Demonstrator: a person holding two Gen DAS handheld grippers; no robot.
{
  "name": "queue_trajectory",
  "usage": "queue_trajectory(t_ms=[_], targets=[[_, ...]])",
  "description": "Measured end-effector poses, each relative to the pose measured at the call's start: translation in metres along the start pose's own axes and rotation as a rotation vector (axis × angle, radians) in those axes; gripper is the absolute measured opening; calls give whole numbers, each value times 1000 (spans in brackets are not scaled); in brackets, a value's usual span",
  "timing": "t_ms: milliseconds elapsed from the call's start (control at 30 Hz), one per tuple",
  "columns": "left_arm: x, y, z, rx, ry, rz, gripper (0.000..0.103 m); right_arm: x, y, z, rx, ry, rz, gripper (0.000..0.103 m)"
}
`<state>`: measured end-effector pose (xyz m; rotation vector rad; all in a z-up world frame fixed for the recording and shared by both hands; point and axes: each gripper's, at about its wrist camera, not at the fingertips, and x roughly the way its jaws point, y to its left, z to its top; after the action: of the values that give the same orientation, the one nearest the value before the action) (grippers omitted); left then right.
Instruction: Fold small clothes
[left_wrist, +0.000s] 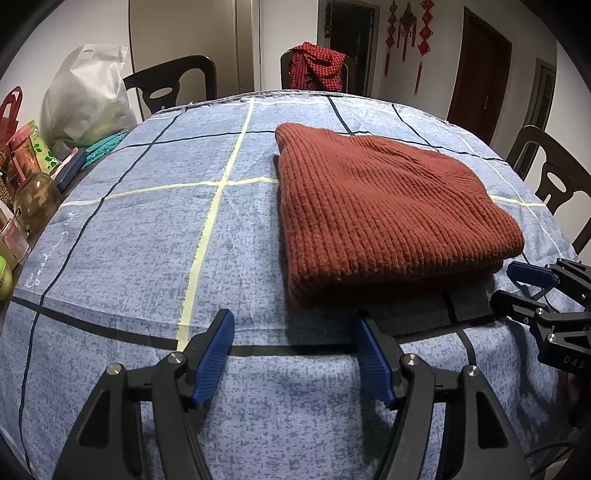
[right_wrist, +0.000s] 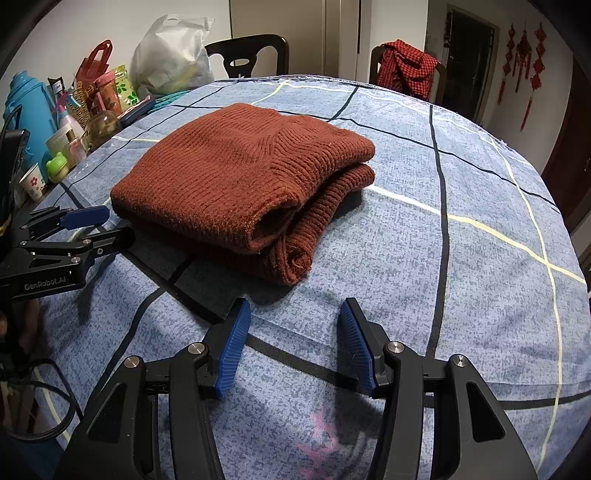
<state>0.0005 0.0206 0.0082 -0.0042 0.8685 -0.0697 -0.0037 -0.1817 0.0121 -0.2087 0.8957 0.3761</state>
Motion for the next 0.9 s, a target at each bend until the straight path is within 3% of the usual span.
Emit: queue_trajectory(t_ms=[900], targets=[[1,0,0,2,2,-1,71,0,0,0,0,0,0,52]])
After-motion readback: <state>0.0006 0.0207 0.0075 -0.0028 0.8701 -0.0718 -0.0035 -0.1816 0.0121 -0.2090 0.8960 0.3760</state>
